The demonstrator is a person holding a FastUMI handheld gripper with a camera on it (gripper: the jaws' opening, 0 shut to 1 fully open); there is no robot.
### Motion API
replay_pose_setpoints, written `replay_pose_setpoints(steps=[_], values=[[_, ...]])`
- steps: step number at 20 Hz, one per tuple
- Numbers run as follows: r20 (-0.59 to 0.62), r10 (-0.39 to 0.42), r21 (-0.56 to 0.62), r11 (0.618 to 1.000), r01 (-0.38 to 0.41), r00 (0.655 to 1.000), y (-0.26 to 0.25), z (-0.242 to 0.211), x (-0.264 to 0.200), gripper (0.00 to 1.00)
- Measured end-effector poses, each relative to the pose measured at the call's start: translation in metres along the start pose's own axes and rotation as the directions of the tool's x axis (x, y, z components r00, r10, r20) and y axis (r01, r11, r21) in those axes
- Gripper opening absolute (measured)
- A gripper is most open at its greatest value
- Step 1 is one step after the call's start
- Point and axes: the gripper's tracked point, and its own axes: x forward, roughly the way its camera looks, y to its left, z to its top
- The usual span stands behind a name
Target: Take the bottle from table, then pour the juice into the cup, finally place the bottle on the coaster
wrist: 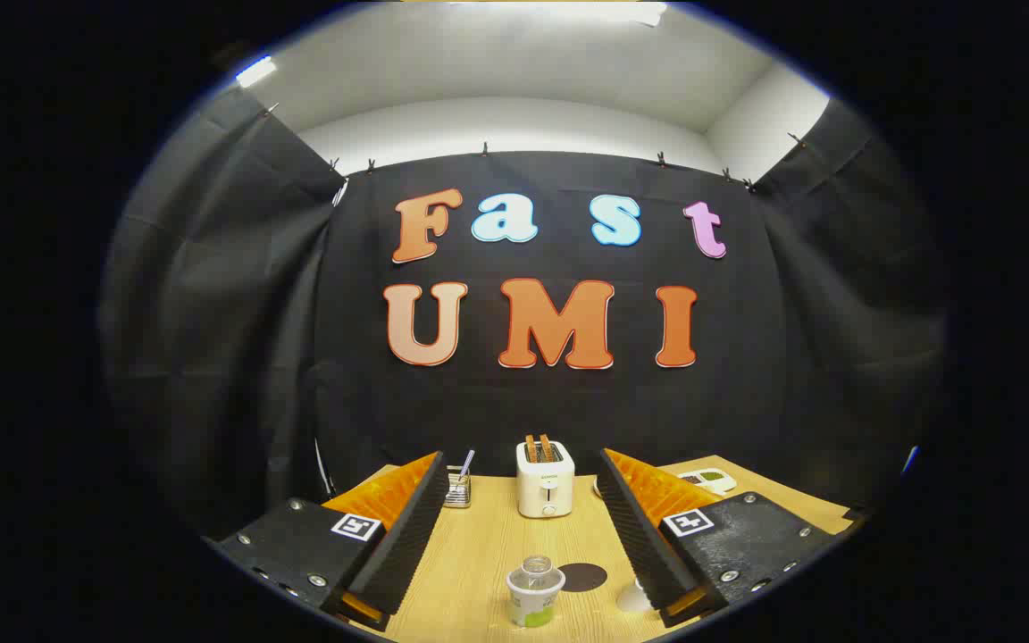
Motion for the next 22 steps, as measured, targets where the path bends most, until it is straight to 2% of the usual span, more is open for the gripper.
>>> replay_pose_setpoints(steps=[6, 13, 22], values=[[-0.004, 0.007, 0.053, 0.999, -0.007, 1.000, 0.000, 0.008, 0.004, 0.99], [-0.040, -0.015, 0.006, 1.000, 0.015, 0.999, -0.002, -0.004, 0.012, 0.99], [-0.071, -0.027, 0.002, 1.000, 0.027, 0.997, 0.000, -0.018, 0.020, 0.99]])
